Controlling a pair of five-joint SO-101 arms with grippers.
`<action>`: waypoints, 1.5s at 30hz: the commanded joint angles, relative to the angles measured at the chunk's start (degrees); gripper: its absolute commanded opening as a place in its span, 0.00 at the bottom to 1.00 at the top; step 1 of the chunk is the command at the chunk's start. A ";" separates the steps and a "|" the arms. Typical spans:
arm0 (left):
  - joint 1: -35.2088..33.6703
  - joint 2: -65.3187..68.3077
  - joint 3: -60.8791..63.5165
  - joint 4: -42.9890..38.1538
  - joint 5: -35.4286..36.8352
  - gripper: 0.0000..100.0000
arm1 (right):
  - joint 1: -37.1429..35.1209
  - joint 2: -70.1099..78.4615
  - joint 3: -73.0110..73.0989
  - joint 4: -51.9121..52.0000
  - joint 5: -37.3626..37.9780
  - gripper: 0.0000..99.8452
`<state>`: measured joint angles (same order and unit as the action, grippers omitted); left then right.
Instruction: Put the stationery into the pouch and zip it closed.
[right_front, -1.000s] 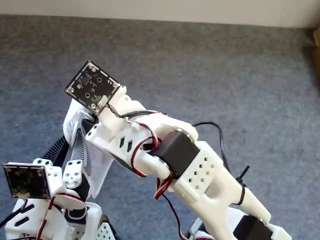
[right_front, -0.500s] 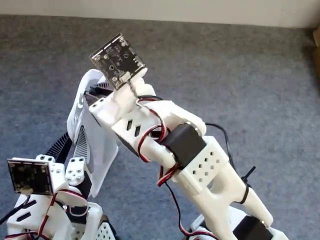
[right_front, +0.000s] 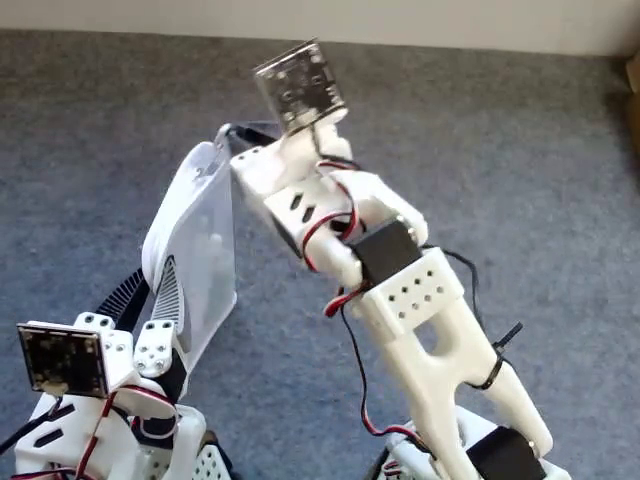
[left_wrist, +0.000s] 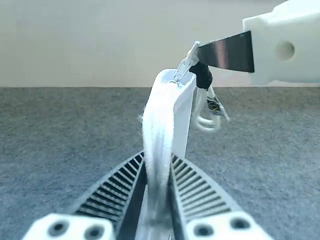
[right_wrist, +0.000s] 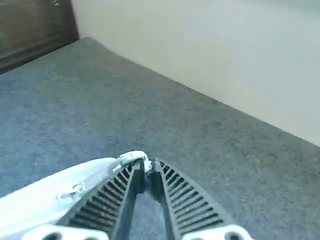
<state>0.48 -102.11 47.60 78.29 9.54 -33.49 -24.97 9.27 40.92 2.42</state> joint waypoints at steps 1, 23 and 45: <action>-0.22 0.04 -1.98 0.18 -0.09 0.01 | 4.97 -1.71 -1.10 -2.59 -0.44 0.01; -0.48 0.04 -1.89 -0.26 -0.26 0.01 | 15.69 -2.51 0.22 5.67 -0.35 0.01; -30.20 0.13 -0.31 -2.37 -6.68 0.28 | 27.56 -2.59 -3.65 46.81 12.57 0.21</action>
<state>-20.44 -102.29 47.52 78.46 5.93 -9.14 -25.49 9.36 84.09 13.85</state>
